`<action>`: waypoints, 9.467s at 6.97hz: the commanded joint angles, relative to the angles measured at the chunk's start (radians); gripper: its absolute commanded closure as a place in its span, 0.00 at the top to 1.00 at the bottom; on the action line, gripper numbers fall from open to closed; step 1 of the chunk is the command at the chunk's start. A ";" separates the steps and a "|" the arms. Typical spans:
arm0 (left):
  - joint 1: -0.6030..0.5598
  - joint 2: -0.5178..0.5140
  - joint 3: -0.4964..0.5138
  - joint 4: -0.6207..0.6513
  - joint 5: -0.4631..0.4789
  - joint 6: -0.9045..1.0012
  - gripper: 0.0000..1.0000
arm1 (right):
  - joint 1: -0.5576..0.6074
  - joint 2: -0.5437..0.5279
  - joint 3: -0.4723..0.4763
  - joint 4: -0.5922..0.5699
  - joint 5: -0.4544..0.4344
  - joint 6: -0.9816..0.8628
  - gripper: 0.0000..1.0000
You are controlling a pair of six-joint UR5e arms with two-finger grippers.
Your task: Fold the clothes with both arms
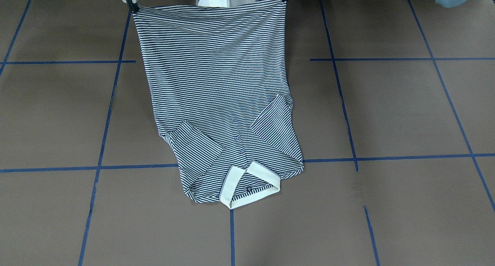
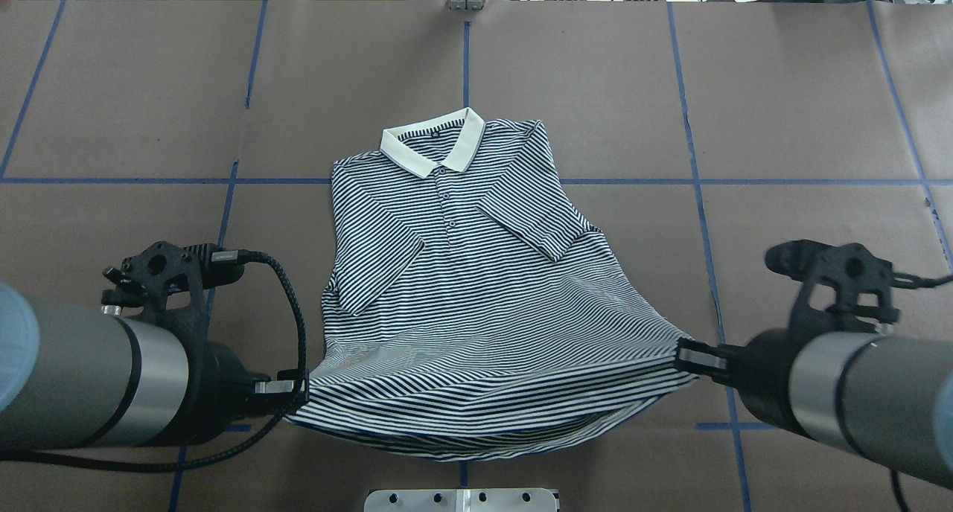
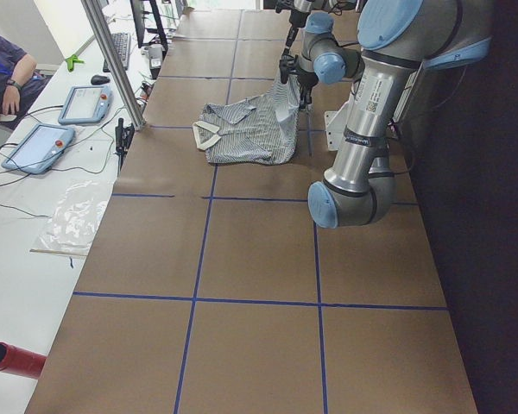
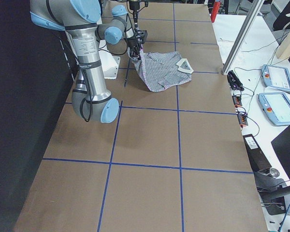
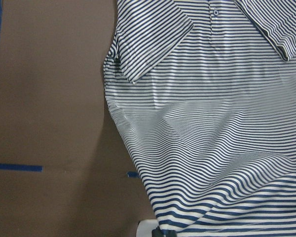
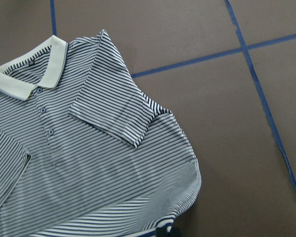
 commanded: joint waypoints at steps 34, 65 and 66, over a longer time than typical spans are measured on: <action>0.067 0.130 0.551 -0.660 0.113 -0.046 0.00 | 0.405 0.182 -1.067 0.933 0.278 -0.506 1.00; -0.576 -0.140 1.349 -1.253 -0.032 0.698 1.00 | 0.145 0.607 -1.493 0.958 -0.099 -0.027 0.64; -0.576 -0.141 1.349 -1.253 -0.032 0.698 1.00 | 0.145 0.587 -1.490 0.959 -0.101 -0.027 0.64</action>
